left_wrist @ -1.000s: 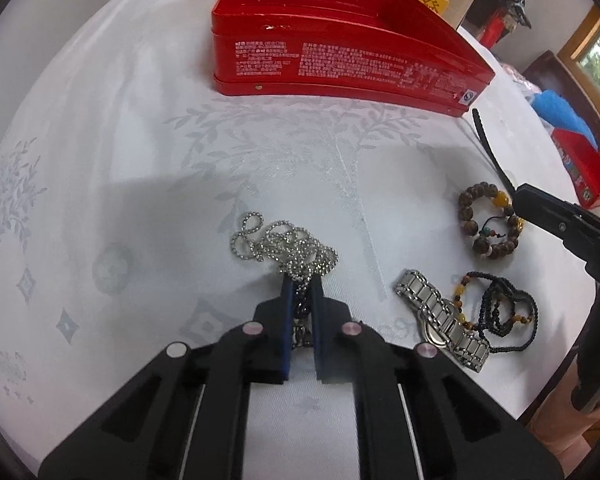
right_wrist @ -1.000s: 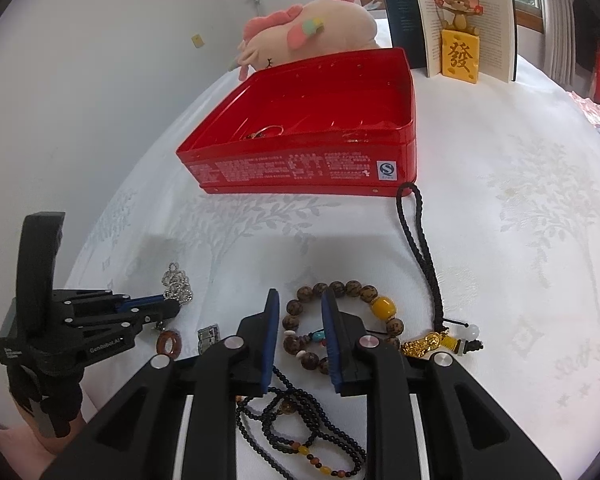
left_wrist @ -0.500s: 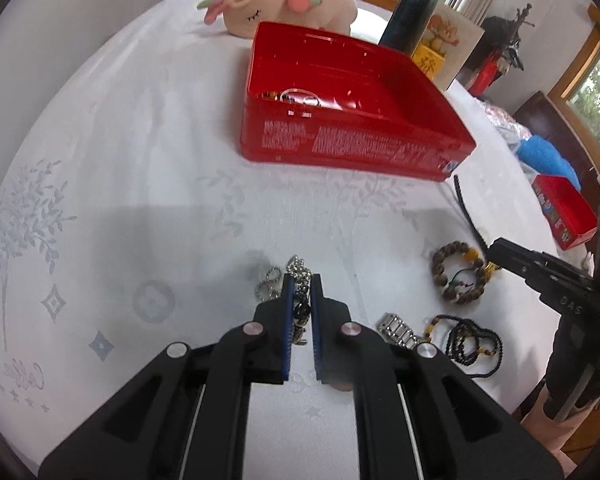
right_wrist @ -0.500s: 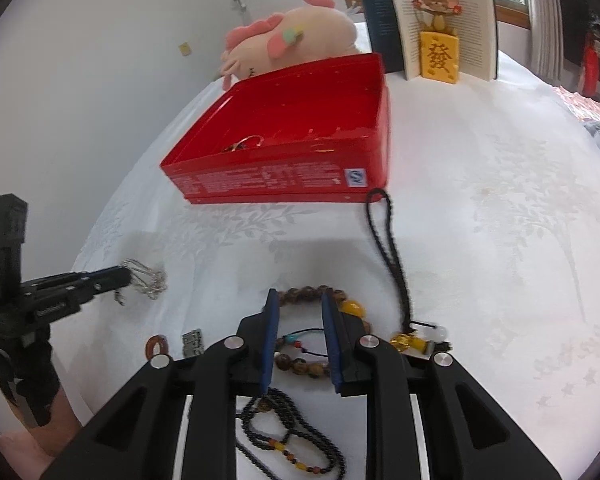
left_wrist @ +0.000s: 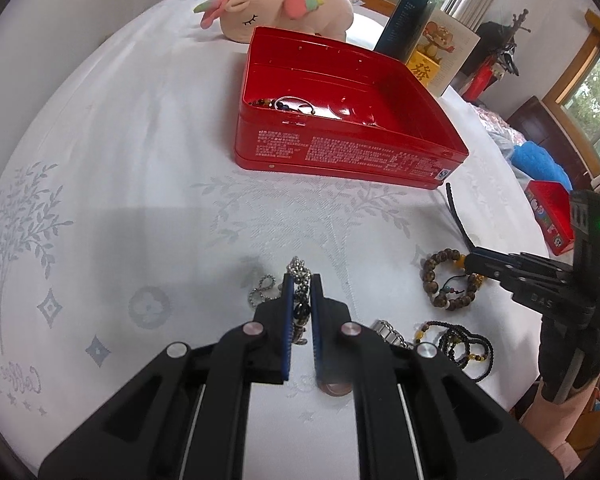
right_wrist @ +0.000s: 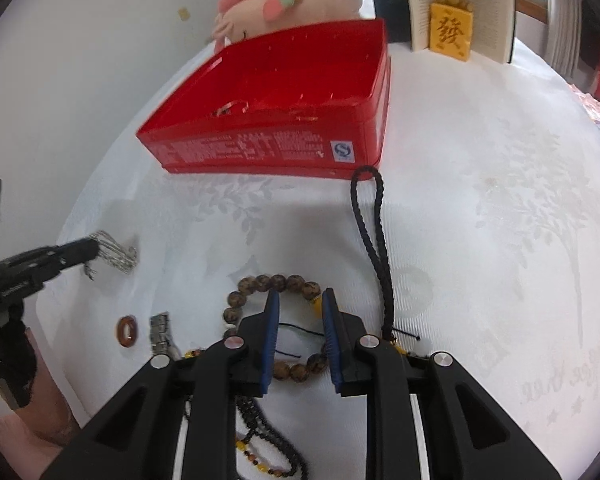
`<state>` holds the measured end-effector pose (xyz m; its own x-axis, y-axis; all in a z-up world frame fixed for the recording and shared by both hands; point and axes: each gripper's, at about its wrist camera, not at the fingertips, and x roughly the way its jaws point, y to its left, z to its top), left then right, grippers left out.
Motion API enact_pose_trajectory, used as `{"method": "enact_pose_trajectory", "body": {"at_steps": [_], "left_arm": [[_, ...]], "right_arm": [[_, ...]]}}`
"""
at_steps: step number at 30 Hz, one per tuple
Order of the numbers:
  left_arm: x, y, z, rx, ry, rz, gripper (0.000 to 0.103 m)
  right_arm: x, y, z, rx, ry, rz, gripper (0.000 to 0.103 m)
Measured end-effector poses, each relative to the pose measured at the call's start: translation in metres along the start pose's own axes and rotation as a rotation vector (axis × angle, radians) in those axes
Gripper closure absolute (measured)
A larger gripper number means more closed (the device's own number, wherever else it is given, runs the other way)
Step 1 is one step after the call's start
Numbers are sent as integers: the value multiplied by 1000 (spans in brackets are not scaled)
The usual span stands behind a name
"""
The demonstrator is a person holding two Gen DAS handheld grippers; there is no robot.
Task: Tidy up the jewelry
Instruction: 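Grasp the wooden bead bracelet with yellow bead using the right tool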
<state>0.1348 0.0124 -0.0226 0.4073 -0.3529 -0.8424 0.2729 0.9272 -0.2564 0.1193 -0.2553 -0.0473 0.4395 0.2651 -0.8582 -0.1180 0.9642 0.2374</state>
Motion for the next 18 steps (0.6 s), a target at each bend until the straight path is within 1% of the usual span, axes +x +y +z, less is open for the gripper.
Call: {"method": "enact_pose_trajectory", "body": {"at_steps": [3, 11, 14, 15, 16, 18], "left_arm": [[1, 0, 0, 3, 4, -1, 97], [8, -2, 3, 8, 17, -10, 97], [9, -3, 3, 9, 18, -11, 97], [9, -4, 2, 10, 18, -11, 97], [9, -4, 3, 11, 19, -11, 97], [10, -4, 3, 12, 22, -9, 97]], "right_arm": [[5, 0, 0, -12, 12, -17, 81], [10, 7, -7, -56, 35, -21, 79], [20, 7, -7, -67, 70, -28, 79], [21, 9, -8, -83, 71, -17, 72], [21, 10, -8, -90, 67, -12, 69], [22, 12, -8, -94, 60, -26, 71]]}}
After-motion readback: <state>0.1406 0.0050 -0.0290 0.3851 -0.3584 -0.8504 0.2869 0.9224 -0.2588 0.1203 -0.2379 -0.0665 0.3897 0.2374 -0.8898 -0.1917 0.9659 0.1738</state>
